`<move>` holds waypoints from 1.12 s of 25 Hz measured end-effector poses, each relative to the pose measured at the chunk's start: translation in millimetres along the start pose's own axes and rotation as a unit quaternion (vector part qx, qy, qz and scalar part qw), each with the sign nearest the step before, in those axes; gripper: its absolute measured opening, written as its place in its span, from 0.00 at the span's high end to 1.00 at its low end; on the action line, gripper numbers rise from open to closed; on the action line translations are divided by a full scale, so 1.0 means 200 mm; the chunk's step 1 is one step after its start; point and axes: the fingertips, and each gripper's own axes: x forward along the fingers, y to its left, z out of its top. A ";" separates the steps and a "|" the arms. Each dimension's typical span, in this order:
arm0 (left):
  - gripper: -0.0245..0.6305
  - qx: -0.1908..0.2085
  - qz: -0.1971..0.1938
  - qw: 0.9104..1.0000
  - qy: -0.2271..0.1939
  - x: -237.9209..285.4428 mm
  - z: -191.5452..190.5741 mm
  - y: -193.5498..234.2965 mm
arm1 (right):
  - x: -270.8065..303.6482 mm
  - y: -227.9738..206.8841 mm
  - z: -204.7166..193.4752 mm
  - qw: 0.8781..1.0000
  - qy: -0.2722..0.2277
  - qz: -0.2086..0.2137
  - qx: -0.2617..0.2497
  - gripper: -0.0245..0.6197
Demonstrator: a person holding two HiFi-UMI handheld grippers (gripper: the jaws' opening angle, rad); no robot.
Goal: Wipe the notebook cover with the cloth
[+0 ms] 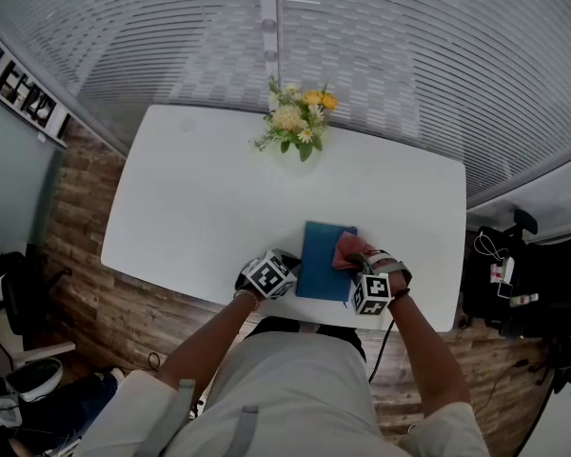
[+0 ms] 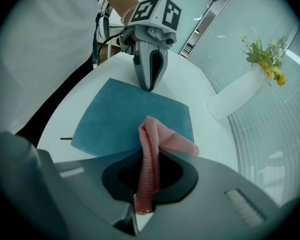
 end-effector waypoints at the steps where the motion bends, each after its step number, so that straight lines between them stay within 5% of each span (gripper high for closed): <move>1: 0.96 0.000 0.000 1.000 0.000 0.00 0.00 0.00 | 0.00 0.01 0.00 1.000 -0.001 0.000 0.002 0.96; 28: 0.96 0.000 0.000 1.000 -0.001 0.00 0.00 0.00 | -0.07 0.22 0.07 0.999 -0.020 0.018 0.019 0.96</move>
